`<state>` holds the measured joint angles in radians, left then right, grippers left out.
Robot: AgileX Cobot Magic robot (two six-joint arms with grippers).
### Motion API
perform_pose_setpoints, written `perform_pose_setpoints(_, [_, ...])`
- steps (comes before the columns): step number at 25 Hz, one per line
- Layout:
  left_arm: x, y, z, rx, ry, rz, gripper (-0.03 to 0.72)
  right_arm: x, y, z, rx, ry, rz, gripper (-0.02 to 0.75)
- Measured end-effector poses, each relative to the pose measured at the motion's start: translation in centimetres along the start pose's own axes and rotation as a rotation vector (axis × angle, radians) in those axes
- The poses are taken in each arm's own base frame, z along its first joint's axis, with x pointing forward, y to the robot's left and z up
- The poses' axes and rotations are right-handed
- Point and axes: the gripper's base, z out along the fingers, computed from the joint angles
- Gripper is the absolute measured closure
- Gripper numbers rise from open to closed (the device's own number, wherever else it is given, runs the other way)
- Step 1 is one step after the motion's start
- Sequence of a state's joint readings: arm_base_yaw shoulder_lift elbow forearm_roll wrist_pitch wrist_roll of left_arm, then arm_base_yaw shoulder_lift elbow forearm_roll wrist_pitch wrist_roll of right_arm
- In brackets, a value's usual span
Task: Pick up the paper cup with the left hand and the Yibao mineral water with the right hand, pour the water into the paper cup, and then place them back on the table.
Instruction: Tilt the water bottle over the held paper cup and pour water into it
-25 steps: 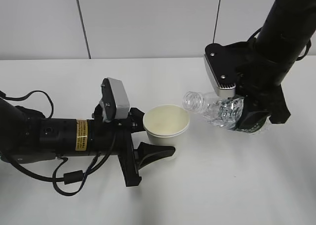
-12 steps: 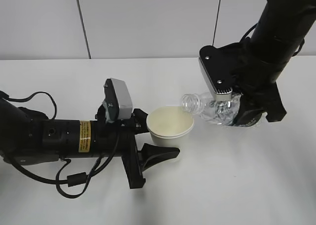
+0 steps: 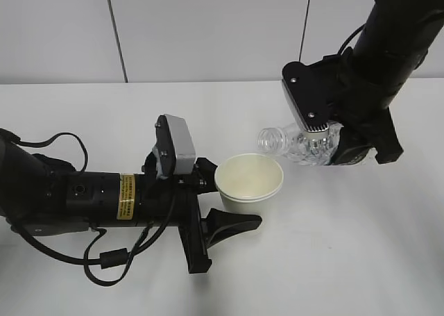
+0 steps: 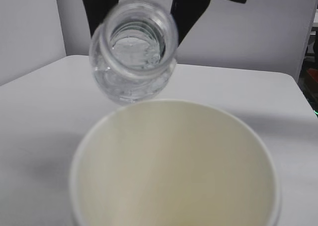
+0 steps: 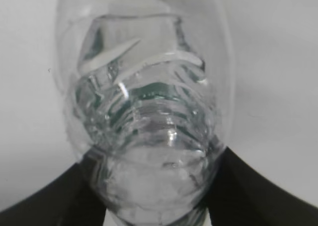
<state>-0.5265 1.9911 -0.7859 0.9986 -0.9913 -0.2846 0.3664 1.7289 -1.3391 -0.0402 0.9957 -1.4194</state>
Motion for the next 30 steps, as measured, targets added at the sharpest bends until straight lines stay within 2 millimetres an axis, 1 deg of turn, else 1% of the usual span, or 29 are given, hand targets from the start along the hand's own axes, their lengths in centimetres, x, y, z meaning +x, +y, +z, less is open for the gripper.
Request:
perform_pose_setpoints(8, [0.4, 0.1, 0.2, -0.015, -0.003, -0.024, 0.286, 0.0, -0.2, 0.0, 0.022, -0.001, -0.064, 0.31])
perform_pose_setpoints(15, [-0.4, 1.1, 0.7, -0.032, -0.019, -0.01, 0.286, 0.1, -0.4, 0.0, 0.041, 0.017, -0.081, 0.31])
perform_pose_setpoints(24, [-0.5, 1.3, 0.8, -0.029, -0.015, -0.014, 0.286, 0.3, -0.4, 0.0, 0.046, 0.06, -0.115, 0.31])
perform_pose_setpoints(26, [-0.5, 1.3, 0.8, -0.026, -0.015, -0.017, 0.286, 0.4, -0.4, 0.0, 0.047, 0.072, -0.124, 0.31])
perform_pose_setpoints(30, [0.5, 1.0, 1.2, -0.008, -0.004, -0.036, 0.286, 0.5, -0.5, -0.1, 0.05, 0.092, -0.141, 0.31])
